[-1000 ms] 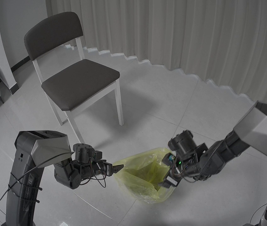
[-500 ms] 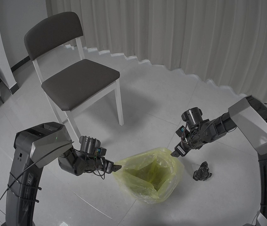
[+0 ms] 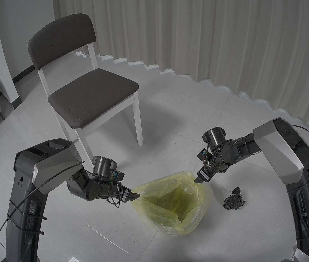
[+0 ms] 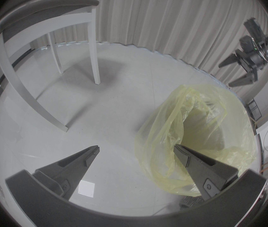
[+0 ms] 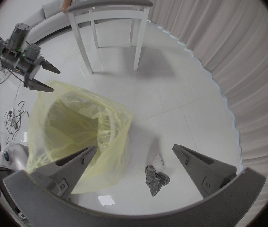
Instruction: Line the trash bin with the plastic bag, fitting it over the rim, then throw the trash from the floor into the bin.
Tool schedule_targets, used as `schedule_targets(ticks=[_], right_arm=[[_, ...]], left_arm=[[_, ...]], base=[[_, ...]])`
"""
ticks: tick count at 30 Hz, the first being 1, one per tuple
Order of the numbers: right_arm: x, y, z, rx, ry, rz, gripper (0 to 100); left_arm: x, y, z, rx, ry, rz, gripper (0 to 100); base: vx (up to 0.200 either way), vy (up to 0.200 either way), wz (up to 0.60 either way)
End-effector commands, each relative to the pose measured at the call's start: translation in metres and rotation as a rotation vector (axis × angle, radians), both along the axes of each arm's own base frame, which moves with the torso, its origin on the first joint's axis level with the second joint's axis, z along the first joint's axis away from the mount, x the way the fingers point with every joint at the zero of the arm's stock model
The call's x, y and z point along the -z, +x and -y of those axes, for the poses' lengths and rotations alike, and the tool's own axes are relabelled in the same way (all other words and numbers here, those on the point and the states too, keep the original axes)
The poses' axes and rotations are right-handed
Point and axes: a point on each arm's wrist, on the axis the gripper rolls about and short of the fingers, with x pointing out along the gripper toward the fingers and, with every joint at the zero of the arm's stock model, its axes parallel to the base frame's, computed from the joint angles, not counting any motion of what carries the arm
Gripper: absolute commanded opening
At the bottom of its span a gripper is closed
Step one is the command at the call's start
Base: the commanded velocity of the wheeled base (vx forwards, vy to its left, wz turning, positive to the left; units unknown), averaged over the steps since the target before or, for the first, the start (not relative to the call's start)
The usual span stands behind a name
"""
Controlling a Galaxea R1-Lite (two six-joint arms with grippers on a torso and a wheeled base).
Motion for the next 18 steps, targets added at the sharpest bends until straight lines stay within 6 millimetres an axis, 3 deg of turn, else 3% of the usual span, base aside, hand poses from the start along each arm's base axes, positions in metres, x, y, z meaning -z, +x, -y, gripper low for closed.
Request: schedule_targets(ticks=[1, 10, 18], right_arm=[[-0.023, 0.015, -0.010, -0.019, 0.029, 0.073, 100], [-0.037, -0.001, -0.004, -0.028, 0.112, 0.004, 100], [-0.045, 0.000, -0.009, -0.037, 0.124, 0.032, 100]], left_arm=[[-0.001, -0.002, 0.000, -0.006, -0.009, -0.002, 100], [0.003, -0.003, 0.000, -0.038, -0.165, 0.239, 100], [-0.008, -0.004, -0.004, -0.056, -0.187, 0.256, 100]], base=[[0.000, 0.000, 0.00], [0.000, 0.000, 0.00], [-0.200, 0.000, 0.00]])
